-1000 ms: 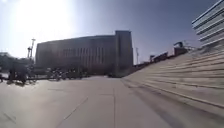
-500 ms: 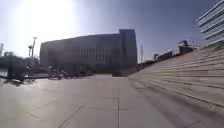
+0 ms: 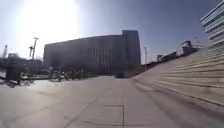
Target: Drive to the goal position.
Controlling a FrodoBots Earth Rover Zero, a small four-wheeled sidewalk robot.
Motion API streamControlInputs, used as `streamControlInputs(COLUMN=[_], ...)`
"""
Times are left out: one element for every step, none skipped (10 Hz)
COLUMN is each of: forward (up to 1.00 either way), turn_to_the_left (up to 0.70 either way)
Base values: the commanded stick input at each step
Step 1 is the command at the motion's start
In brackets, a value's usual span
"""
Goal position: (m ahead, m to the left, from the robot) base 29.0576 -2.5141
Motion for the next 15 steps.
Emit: streamControlInputs(forward=[1.0,1.0,1.0,1.0,1.0,1.0,1.0,1.0,1.0,1.0,1.0,1.0,1.0,1.0,1.0], turn_to_the_left=[0.08,0.04,0.03,0.03,0.03,0.03,0.03,0.03,0.03,0.03,0.03,0.03,0.03,0.03,0.04])
